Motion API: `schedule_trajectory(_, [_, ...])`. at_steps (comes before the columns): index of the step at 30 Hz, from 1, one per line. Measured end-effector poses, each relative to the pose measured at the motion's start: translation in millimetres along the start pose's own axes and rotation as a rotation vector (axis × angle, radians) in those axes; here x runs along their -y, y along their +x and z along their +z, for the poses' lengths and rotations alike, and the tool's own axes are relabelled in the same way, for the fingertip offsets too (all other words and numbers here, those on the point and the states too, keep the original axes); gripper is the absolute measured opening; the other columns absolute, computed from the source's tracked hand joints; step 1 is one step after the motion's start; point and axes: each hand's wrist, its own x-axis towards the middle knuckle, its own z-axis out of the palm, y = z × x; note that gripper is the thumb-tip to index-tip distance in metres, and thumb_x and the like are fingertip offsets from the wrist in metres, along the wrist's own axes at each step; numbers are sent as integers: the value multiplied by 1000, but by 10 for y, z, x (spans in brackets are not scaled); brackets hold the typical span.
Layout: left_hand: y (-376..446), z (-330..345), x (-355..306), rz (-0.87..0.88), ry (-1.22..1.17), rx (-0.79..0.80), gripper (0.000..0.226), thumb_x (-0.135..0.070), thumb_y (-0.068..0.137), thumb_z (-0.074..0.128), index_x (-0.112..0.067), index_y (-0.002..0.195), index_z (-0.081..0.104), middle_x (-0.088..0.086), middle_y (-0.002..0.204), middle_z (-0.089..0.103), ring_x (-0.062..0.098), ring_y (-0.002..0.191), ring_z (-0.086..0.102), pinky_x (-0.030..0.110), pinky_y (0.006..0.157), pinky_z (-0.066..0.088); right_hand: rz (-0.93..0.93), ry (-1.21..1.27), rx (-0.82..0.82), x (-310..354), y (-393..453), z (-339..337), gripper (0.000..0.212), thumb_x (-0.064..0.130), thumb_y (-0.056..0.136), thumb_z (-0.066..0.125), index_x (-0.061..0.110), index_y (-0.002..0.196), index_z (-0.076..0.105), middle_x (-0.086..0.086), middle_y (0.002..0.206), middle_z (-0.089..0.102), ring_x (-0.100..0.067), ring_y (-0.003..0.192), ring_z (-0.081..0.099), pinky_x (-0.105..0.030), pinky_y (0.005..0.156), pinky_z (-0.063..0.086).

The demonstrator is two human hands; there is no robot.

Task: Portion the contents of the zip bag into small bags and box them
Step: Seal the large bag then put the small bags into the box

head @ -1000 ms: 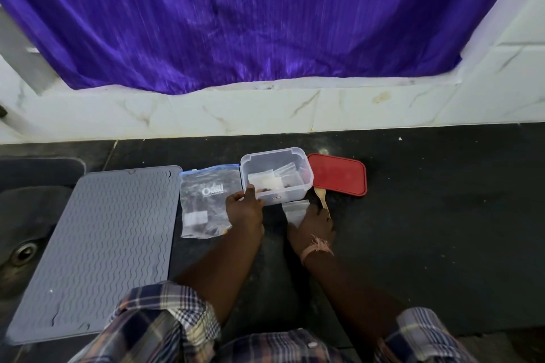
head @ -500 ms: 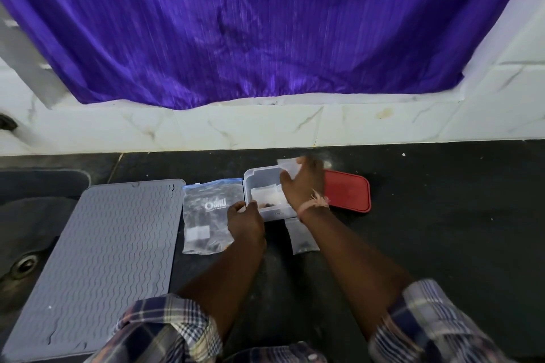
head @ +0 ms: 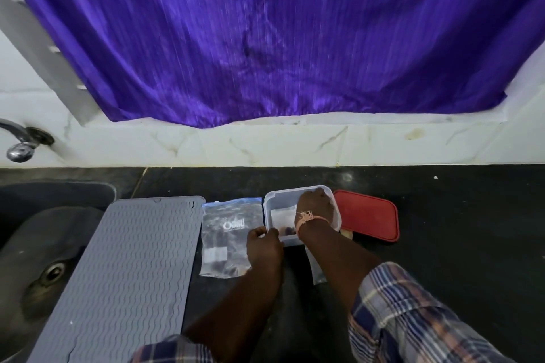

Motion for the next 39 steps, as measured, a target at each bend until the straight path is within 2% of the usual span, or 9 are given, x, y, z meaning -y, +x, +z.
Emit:
schedule_trajectory(8, [-22,-12,-1,0,-6,15,29,-17,92,68,-19,121,62,9,115,68,26,98,68,45,92,60,-32,271,259,-124,32,6,42,16,91,64,3,130,60,-17,128,65,-34,119,61,-39,101,51])
schedule_trajectory(10, [-13,-4,0,0,-32,20,29,-19,93,68,-18,121,63,8,114,70,25,96,69,44,90,60,-44,376,139,-156,-5,-56,31,15,92,59,4,119,68,-16,116,70,-33,110,66,-36,92,54])
schedule_trajectory(13, [-72,-3,-19,19,-43,16,30,-21,93,67,-19,123,63,7,115,69,26,99,68,45,91,60,-89,472,-288,-234,-180,-72,23,20,91,49,8,88,69,-13,89,70,-31,87,67,-37,74,55])
schedule_trajectory(15, [-95,5,12,32,-63,12,31,-24,93,68,-19,123,63,9,116,69,27,98,68,46,92,60,-70,497,-549,-323,-399,46,18,21,91,48,8,88,61,-14,90,62,-33,84,57,-42,73,48])
schedule_trajectory(17, [-128,23,35,36,-122,8,30,-25,93,69,-18,122,63,10,113,70,28,95,69,47,91,60,45,488,-634,-428,-678,199,15,23,93,50,9,93,56,-14,95,57,-32,86,51,-43,75,44])
schedule_trajectory(20, [-167,33,62,32,-205,21,29,-24,97,69,-17,124,60,6,105,67,22,85,65,40,84,60,162,401,-510,-591,-986,473,21,27,93,48,9,99,56,-15,100,59,-32,89,53,-42,78,43])
schedule_trajectory(25, [-250,-18,94,42,-290,50,30,-24,97,69,-14,125,61,-1,91,64,18,74,60,31,70,55,96,344,-48,-702,-1202,770,53,47,92,54,11,130,50,-13,129,52,-30,118,51,-42,99,46])
schedule_trajectory(32, [-257,-123,178,25,-279,35,31,-30,94,73,-20,122,64,11,118,69,30,105,68,33,76,58,162,378,80,-587,-1285,709,67,49,91,54,21,147,32,-14,140,42,-37,129,46,-51,103,39])
schedule_trajectory(39, [-209,-113,175,68,-266,41,25,-25,96,69,-18,120,65,11,104,72,22,78,62,32,66,54,193,770,-426,-640,-1333,523,62,29,81,65,16,135,39,-13,123,46,-35,102,57,-47,82,54])
